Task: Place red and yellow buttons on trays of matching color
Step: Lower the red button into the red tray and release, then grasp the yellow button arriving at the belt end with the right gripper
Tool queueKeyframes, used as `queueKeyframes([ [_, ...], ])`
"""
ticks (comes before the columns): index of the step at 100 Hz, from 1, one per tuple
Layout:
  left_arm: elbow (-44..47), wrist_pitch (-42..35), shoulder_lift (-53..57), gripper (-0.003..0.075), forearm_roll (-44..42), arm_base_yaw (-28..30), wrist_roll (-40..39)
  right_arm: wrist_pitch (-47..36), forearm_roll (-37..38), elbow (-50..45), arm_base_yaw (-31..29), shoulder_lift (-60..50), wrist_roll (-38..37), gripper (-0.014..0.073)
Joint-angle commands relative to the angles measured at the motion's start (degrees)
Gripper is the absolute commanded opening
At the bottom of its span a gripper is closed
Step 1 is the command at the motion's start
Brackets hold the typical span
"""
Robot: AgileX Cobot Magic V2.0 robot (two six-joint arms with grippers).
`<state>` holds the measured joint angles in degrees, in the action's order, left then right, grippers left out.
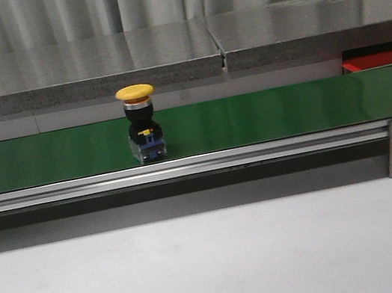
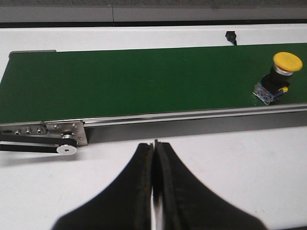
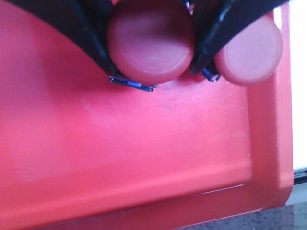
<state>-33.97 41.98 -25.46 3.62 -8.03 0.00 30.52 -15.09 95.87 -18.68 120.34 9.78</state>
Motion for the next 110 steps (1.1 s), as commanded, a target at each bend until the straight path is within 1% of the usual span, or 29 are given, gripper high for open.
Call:
queueKeyframes([
  [1,-1.3,-4.3,-0.3,-0.0019,0.7,-0.4,0.0,-2.5,-1.2,2.6,-0.4,-2.2,0.1,0.012],
  [11,-1.3,-4.3,-0.3,-0.0019,0.7,-0.4,0.0,-2.4,-1.3,2.6,-0.4,-1.3,0.1,0.0127],
  [18,-1.3,-4.3,-0.3,-0.0019,0.7,-0.4,0.0,-2.2,-1.3,2.6,-0.4,-1.1,0.1,0.0164],
  [25,-1.3,-4.3,-0.3,-0.0019,0.7,-0.4,0.0,-2.2,-1.3,2.6,-0.4,-1.0,0.1,0.0254],
  [30,-1.3,-4.3,-0.3,-0.0019,0.7,-0.4,0.0,-2.2,-1.3,2.6,-0.4,-1.0,0.1,0.0353],
  [35,-1.3,-4.3,-0.3,-0.0019,0.7,-0.4,0.0,-2.2,-1.3,2.6,-0.4,-1.0,0.1,0.0432],
  [42,-1.3,-4.3,-0.3,-0.0019,0.7,-0.4,0.0,-2.3,-1.3,2.6,-0.4,-1.0,0.1,0.0495],
  [59,-1.3,-4.3,-0.3,-0.0019,0.7,-0.4,0.0,-2.0,-1.3,2.6,-0.4,-1.4,0.1,0.0498],
  [77,-1.3,-4.3,-0.3,-0.0019,0.7,-0.4,0.0,-0.4,0.9,2.2,-0.4,-3.5,0.1,0.0498],
  [85,-1.3,-4.3,-0.3,-0.0019,0.7,-0.4,0.0,-0.9,2.1,0.4,-0.4,-5.2,0.1,0.0498],
  [110,-1.3,-4.3,-0.3,-0.0019,0.7,-0.4,0.0,-3.4,2.2,-8.2,0.2,-14.1,0.1,0.0498],
])
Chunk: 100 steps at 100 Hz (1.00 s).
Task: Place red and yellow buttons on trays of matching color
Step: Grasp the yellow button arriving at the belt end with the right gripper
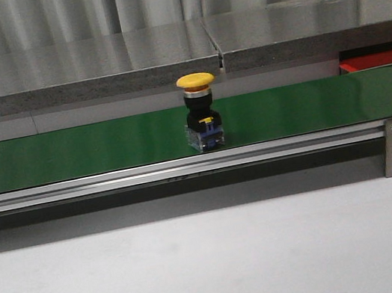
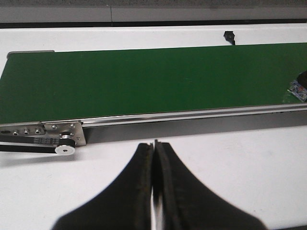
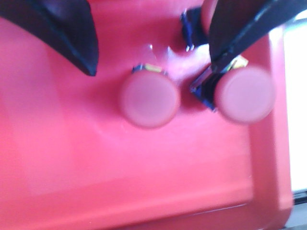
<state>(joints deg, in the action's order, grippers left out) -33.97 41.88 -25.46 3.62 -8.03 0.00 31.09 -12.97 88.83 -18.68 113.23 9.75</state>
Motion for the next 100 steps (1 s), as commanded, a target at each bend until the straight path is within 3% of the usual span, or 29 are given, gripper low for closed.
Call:
queueKeyframes([
  [1,-1.3,-4.2,-0.3,-0.0019,0.7,-0.4,0.0,-4.2,0.1,-1.7,0.2,-7.3,0.2,0.0498],
  [21,-1.3,-4.2,-0.3,-0.0019,0.7,-0.4,0.0,-5.9,0.3,-9.7,2.2,-16.2,1.7,0.0498],
  [38,-1.3,-4.2,-0.3,-0.0019,0.7,-0.4,0.0,-2.7,0.4,-13.8,4.7,-22.6,2.6,0.0498],
  [78,-1.3,-4.2,-0.3,-0.0019,0.7,-0.4,0.0,10.4,0.4,-14.5,16.6,-29.6,5.3,0.0498],
  [100,-1.3,-4.2,-0.3,-0.0019,0.7,-0.4,0.0,11.0,-3.1,-14.5,21.8,-29.7,5.3,0.0498],
])
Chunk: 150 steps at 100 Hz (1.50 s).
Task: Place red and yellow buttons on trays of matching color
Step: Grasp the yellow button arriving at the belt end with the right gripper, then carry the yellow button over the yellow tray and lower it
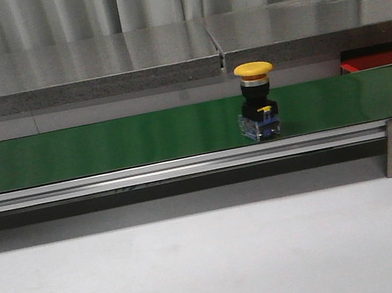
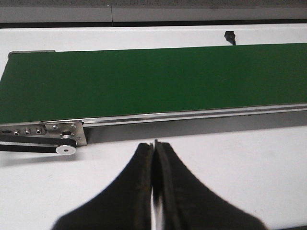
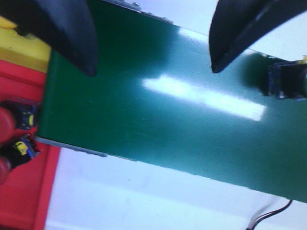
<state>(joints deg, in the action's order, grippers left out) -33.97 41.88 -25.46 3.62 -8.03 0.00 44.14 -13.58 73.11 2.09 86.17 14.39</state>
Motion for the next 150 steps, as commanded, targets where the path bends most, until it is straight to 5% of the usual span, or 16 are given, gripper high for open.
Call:
queueKeyframes([
  [1,-1.3,-4.2,-0.3,-0.0019,0.7,-0.4,0.0,-2.0,-2.9,1.2,1.1,-2.6,0.6,0.0498],
  [44,-1.3,-4.2,-0.3,-0.0019,0.7,-0.4,0.0,6.0,-8.1,3.1,2.9,-2.6,5.3,0.0498],
  [120,-1.3,-4.2,-0.3,-0.0019,0.7,-0.4,0.0,1.3,-2.1,3.2,8.2,7.5,8.6,0.0496],
  [127,-1.3,-4.2,-0.3,-0.0019,0.7,-0.4,0.0,1.0,-1.3,3.2,8.2,8.5,8.6,0.0454],
  [150,-1.3,-4.2,-0.3,-0.0019,0.7,-0.4,0.0,0.5,-0.5,3.1,8.0,8.7,8.6,0.0132],
])
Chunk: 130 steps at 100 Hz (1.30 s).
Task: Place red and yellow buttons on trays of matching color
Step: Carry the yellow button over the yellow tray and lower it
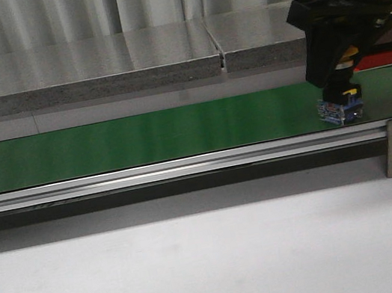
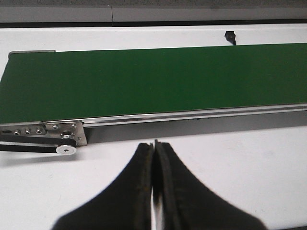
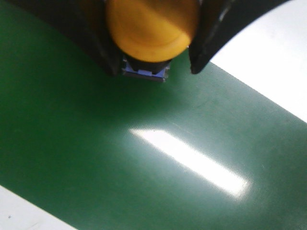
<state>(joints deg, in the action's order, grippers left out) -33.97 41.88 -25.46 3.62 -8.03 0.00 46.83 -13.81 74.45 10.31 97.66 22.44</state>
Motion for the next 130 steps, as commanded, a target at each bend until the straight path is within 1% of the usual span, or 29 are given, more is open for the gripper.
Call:
queueKeyframes([
  [1,-1.3,-4.2,-0.3,-0.0019,0.7,-0.4,0.0,-2.2,-0.3,1.8,-0.2,-2.8,0.5,0.0122],
  [10,-1.3,-4.2,-0.3,-0.0019,0.7,-0.4,0.0,-2.7,-0.3,1.8,-0.2,-4.1,0.5,0.0091],
  [24,-1.3,-4.2,-0.3,-0.0019,0.7,-0.4,0.0,-2.8,0.4,1.7,-1.2,-7.9,0.3,0.009],
  [31,-1.3,-4.2,-0.3,-0.0019,0.7,-0.4,0.0,-2.4,0.4,1.7,-3.0,-9.9,-0.4,0.009],
  [45,-1.3,-4.2,-0.3,-0.0019,0.7,-0.4,0.0,-1.9,0.4,1.6,-8.4,-13.0,-0.9,0.009],
  [75,-1.3,-4.2,-0.3,-0.0019,0.7,-0.4,0.0,-1.3,0.8,1.5,-23.9,-14.1,-1.1,0.009],
  [92,-1.3,-4.2,-0.3,-0.0019,0.7,-0.4,0.0,-5.0,0.8,-0.7,-31.4,-13.9,-1.1,0.009],
  [113,-1.3,-4.2,-0.3,-0.0019,0.7,-0.4,0.0,-7.0,0.8,-1.9,-36.4,-10.5,-2.2,0.009],
  [130,-1.3,-4.2,-0.3,-0.0019,0.7,-0.4,0.0,-7.9,0.7,-1.9,-37.5,-5.4,-3.3,0.009],
])
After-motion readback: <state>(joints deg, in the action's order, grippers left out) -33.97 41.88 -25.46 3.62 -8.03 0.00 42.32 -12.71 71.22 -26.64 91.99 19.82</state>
